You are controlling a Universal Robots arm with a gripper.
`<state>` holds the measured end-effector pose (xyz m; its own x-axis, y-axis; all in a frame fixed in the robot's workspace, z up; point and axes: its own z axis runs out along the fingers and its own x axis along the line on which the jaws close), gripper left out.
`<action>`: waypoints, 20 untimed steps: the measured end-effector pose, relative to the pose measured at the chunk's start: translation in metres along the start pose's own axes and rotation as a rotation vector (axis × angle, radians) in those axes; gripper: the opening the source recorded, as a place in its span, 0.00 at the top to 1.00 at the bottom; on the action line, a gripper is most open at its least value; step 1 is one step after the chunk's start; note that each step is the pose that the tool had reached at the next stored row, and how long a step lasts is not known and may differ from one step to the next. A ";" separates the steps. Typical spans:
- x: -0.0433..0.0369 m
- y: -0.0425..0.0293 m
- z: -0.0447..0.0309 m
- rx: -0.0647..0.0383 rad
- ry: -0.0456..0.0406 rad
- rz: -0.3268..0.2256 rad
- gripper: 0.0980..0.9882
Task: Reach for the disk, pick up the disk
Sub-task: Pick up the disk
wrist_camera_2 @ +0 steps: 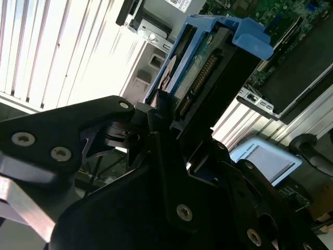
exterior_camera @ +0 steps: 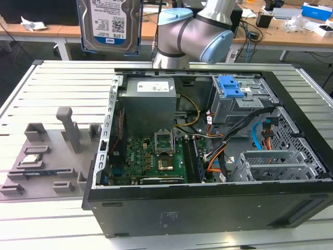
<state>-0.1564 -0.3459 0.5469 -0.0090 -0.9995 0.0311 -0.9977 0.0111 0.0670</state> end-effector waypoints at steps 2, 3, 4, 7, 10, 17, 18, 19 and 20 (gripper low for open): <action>-0.0001 -0.0100 -0.0006 0.000 -0.0001 0.000 0.70; -0.0002 -0.0128 -0.0008 0.000 -0.0001 0.000 0.70; -0.0002 -0.0164 -0.0011 0.000 -0.0001 0.000 0.70; -0.0003 -0.0256 -0.0017 0.000 -0.0001 0.000 0.70; -0.0004 -0.0361 -0.0024 0.000 -0.0001 0.000 0.70; -0.0006 -0.0613 -0.0041 0.000 0.0000 0.000 0.70; -0.0006 -0.0657 -0.0044 0.000 0.0000 0.000 0.70; -0.0007 -0.0693 -0.0047 0.000 0.0000 0.000 0.70; -0.0007 -0.0724 -0.0049 0.000 0.0000 0.000 0.70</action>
<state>-0.0839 -0.3459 0.5469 -0.0088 -0.9995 0.0310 -0.9977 0.0109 0.0669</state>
